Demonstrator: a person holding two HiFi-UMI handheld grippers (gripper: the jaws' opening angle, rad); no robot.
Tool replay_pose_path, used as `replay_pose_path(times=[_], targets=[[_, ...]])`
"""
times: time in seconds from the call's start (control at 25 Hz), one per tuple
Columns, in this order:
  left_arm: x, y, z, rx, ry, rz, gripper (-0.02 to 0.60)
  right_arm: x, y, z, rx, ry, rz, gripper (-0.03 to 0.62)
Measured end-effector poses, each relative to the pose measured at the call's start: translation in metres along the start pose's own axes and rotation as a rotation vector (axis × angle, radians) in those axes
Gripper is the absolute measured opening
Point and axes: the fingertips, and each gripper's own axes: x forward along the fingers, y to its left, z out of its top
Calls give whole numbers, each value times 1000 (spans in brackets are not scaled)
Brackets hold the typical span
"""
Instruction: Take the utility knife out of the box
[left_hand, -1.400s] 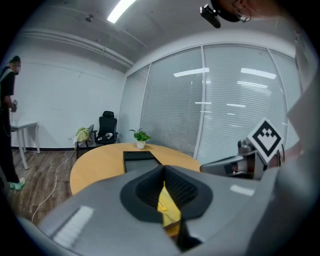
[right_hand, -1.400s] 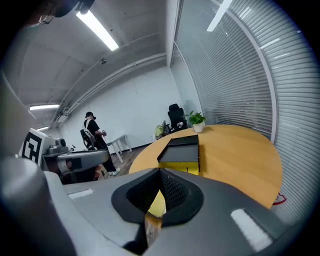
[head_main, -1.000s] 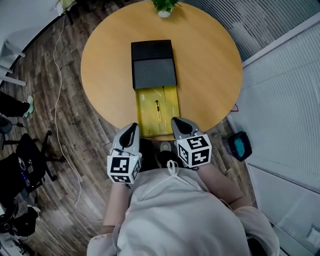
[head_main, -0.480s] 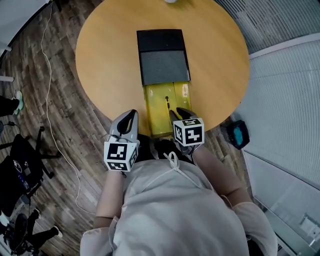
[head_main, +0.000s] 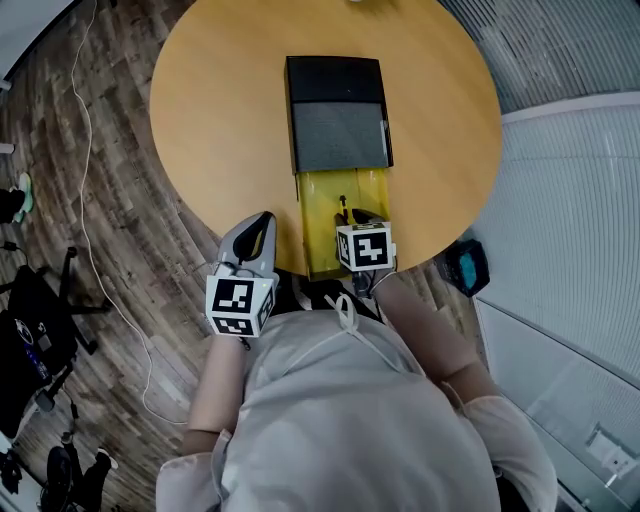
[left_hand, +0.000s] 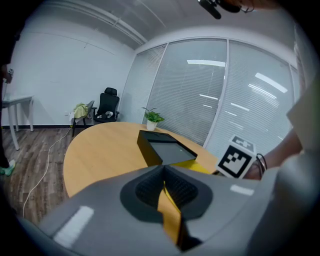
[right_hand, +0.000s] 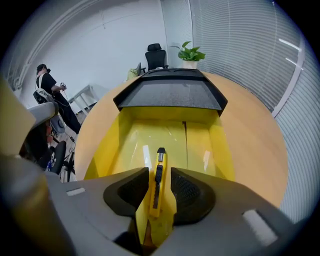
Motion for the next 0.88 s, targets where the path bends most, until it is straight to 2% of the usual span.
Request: replay_pose_path(times=[0.12,0.24,0.36,0.44,0.64,0.88], targets=[[2,3,-4,-6,15,-2,6,4,-4,1,21,28,-34,108],[4,3,-5,-6,24,-3,6,5,-5,2,17,50,-45,107],[5,3,-5,-4,31,-3,6,4,-6,1,14,55,-45,100],[6,4,-3,-4,33,-2,6,5,-7,1,-5,51,-43,67],[7,4,6,0,32,-5,6,2,-5,3,-15,39,-12,64],[9,-7,21,40,14,-16,6,-22,-7,19,5,-68,23,64]])
